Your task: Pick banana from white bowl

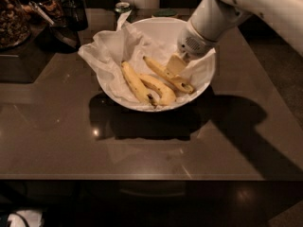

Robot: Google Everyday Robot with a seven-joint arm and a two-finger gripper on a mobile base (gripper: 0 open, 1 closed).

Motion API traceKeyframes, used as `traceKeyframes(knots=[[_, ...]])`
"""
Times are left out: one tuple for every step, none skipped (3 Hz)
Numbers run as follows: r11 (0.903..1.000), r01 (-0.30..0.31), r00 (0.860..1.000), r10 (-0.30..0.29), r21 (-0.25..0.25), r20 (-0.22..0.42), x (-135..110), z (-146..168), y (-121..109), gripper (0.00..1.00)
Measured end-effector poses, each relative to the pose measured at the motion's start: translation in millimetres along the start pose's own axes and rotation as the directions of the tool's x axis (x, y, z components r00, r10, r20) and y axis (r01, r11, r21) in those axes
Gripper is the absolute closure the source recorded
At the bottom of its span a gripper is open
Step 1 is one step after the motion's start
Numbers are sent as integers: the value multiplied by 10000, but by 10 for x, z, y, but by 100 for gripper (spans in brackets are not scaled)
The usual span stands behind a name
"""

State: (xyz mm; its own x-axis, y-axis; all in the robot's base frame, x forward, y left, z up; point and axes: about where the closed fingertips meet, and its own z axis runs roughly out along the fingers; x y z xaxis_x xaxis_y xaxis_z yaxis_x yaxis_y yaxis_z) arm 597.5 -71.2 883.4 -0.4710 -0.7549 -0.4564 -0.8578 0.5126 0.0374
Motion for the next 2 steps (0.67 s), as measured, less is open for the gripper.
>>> traceKeyframes(knots=[[9999,-10,9980,2,123,634,43,-112,-24,100],[9994,34,9877,-88,351,1559,146,-296,-79,100]])
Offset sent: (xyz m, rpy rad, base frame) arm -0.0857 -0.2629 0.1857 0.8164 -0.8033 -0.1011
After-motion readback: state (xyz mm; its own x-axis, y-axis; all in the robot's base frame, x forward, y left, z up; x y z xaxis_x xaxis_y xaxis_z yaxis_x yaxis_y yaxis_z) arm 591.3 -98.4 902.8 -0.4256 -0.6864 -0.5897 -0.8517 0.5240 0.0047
